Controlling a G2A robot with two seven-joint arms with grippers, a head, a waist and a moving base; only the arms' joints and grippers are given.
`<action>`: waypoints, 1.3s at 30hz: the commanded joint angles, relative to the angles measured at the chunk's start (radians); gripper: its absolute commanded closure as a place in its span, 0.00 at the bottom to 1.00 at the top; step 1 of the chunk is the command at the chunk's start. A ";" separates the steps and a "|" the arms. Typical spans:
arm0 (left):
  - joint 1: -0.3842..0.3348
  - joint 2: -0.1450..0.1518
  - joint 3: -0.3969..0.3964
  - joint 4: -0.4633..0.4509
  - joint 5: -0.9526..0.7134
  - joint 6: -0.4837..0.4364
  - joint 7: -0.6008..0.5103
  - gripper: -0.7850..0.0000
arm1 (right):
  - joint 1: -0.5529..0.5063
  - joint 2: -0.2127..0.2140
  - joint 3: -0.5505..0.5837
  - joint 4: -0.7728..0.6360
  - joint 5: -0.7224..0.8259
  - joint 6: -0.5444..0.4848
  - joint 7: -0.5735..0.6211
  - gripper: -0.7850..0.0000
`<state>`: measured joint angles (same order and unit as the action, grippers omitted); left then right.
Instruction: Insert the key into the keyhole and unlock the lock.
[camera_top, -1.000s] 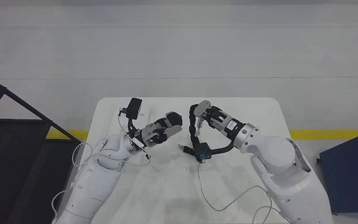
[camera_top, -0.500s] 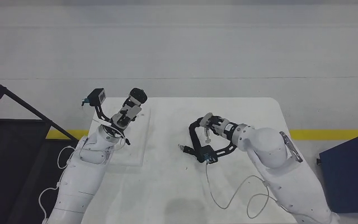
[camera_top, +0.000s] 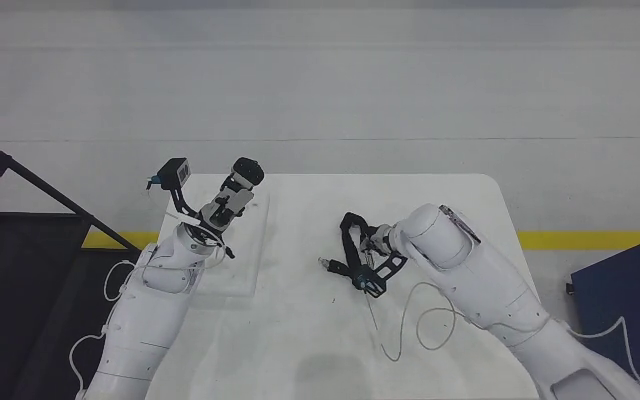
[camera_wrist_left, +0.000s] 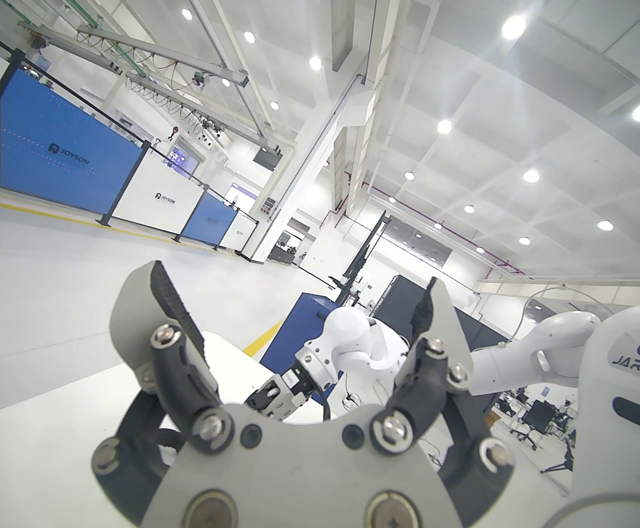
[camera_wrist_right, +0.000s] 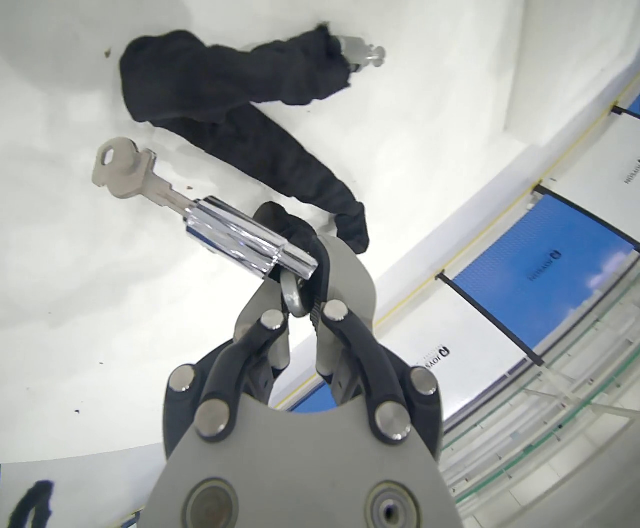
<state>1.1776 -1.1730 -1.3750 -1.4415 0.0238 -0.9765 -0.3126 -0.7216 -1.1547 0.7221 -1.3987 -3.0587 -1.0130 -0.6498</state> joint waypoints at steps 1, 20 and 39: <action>0.000 0.000 0.000 0.000 0.000 0.000 0.000 0.00 | 0.028 -0.007 -0.029 0.059 0.013 0.001 -0.012 1.00; 0.000 0.000 0.000 0.000 0.000 0.000 0.000 0.00 | 0.090 0.016 0.003 0.070 0.217 0.001 0.149 0.00; 0.000 0.000 0.000 0.000 0.000 0.000 0.000 0.00 | -0.137 0.091 0.374 -0.290 0.689 0.001 0.209 0.00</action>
<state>1.1776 -1.1730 -1.3750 -1.4415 0.0238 -0.9765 -0.3125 -0.8591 -1.0636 1.0958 -1.6886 -2.3682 -1.0123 -0.4406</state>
